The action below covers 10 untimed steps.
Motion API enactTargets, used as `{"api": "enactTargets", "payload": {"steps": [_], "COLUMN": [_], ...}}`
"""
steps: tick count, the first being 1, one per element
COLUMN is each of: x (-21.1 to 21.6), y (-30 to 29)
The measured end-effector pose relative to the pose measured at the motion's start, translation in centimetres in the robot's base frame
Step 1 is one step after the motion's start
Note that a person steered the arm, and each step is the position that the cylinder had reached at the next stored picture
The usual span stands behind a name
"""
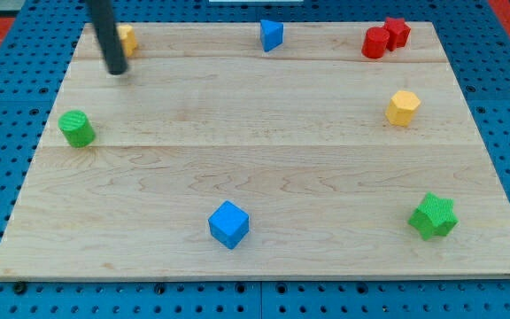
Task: Push the yellow heart closer to the yellow hexagon
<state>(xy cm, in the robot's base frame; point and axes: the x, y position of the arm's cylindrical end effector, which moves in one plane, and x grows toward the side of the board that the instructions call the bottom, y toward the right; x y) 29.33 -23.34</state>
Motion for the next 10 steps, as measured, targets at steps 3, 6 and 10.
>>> {"api": "enactTargets", "payload": {"steps": [3,6,10], "x": [-4.6,-2.6,1.4], "y": [5.1,6.2,25.3]}}
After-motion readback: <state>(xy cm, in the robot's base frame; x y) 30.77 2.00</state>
